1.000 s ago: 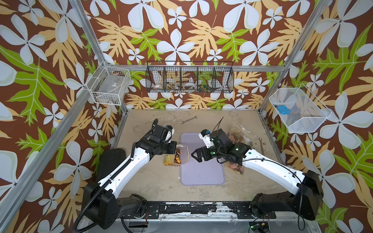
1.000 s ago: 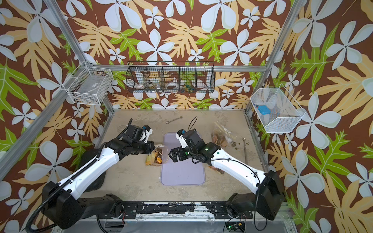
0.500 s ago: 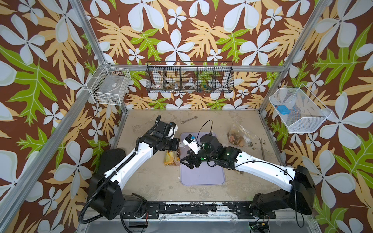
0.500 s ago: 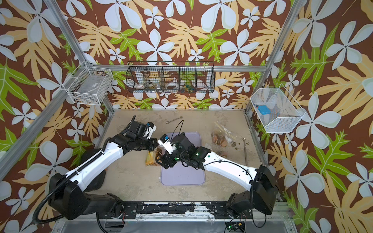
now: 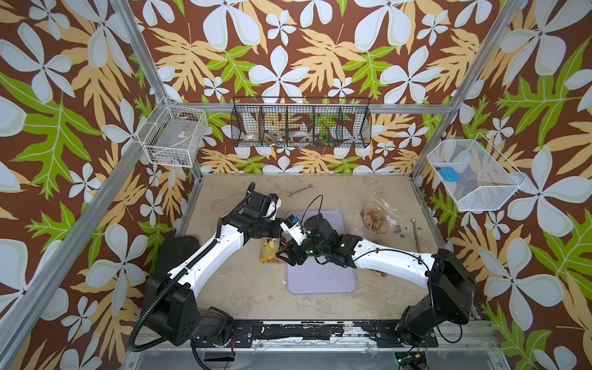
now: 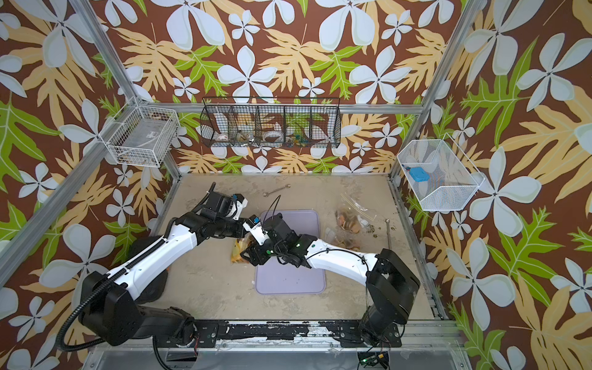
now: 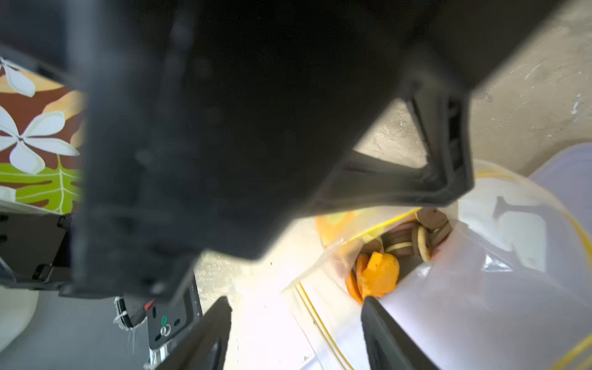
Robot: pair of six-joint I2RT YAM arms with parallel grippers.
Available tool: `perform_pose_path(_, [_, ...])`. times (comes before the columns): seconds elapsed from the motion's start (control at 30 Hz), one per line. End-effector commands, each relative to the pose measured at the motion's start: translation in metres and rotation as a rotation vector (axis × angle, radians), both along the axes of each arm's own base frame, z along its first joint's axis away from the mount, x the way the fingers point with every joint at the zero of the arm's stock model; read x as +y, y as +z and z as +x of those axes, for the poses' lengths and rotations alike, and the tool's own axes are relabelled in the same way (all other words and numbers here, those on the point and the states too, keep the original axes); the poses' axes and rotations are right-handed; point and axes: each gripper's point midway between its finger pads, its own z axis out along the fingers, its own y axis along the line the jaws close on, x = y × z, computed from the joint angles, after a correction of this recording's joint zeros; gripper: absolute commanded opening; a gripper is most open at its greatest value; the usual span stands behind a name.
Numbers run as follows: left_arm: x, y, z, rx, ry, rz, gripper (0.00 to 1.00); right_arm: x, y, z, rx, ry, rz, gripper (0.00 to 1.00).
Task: Pour cookies out of the ziploc bag
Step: Adjust the ziploc bag at the center of the board.
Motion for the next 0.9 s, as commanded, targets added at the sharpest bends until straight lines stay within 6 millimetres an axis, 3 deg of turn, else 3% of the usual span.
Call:
perform_pose_path(0.0, [-0.013, 0.009, 0.001, -0.026, -0.045, -0.053, 0.00, 0.006, -0.007, 0.001, 0.024, -0.024, 0.013, 0.62])
perform_pose_path(0.17, [-0.012, 0.006, 0.001, -0.018, -0.039, -0.049, 0.00, 0.001, -0.014, -0.002, 0.053, -0.064, 0.046, 0.54])
perform_pose_path(0.47, [-0.010, 0.011, -0.008, -0.035, -0.046, -0.072, 0.00, -0.025, 0.007, -0.005, -0.024, -0.132, 0.122, 0.63])
perform_pose_path(0.87, [-0.026, 0.019, -0.019, 0.028, -0.133, -0.223, 0.00, -0.016, 0.005, -0.004, -0.052, -0.088, 0.116, 0.67])
